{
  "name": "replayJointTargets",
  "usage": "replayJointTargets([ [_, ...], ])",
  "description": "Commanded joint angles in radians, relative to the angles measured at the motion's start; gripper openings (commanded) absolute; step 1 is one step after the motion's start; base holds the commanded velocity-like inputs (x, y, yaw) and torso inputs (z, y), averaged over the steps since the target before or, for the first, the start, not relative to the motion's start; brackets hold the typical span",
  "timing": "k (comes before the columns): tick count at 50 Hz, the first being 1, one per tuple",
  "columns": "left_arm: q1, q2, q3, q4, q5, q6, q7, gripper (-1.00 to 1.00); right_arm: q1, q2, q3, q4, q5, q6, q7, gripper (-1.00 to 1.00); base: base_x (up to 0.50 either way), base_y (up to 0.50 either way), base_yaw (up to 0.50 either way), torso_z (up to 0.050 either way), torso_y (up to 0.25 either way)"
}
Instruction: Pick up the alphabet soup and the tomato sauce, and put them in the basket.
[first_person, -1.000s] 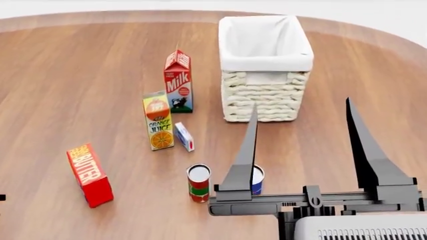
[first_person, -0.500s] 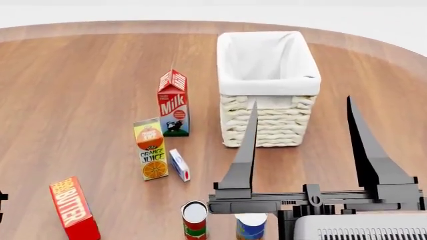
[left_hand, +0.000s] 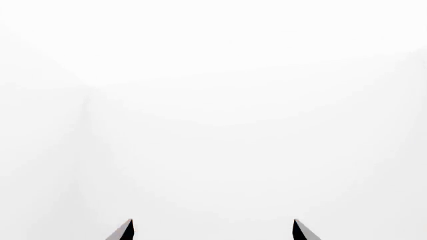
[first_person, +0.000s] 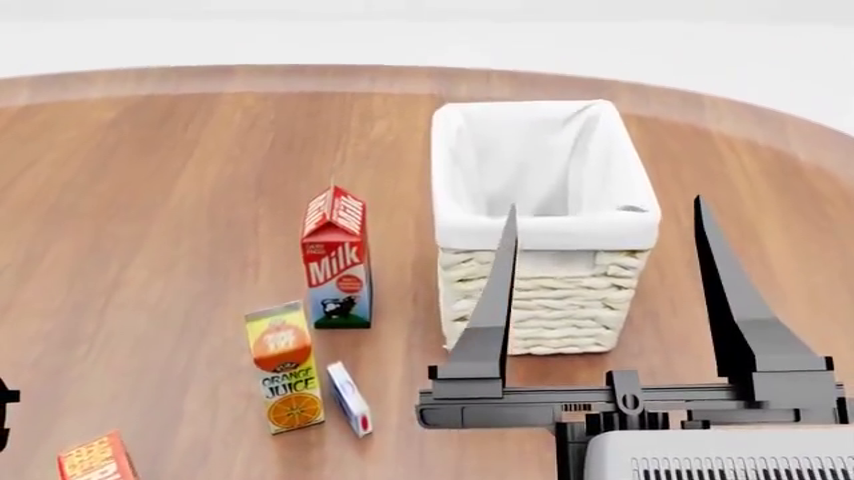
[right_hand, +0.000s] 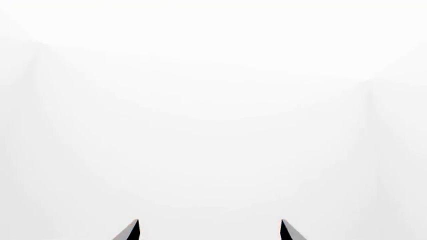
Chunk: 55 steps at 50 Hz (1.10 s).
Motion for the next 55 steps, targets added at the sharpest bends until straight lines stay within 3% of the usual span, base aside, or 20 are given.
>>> replayJointTargets([
  [1,0.002,-0.007,0.006,0.002,0.001,0.0,-0.007,1.0,-0.001,0.008,-0.005,-0.015,0.004,0.012,0.006,1.0,0.32,0.0,0.0,0.0,0.015],
  [55,-0.004,-0.032,0.026,0.011,-0.015,-0.007,-0.034,1.0,0.005,0.032,-0.038,-0.058,0.014,0.054,0.035,1.0,0.31,0.0,0.0,0.0,0.0],
])
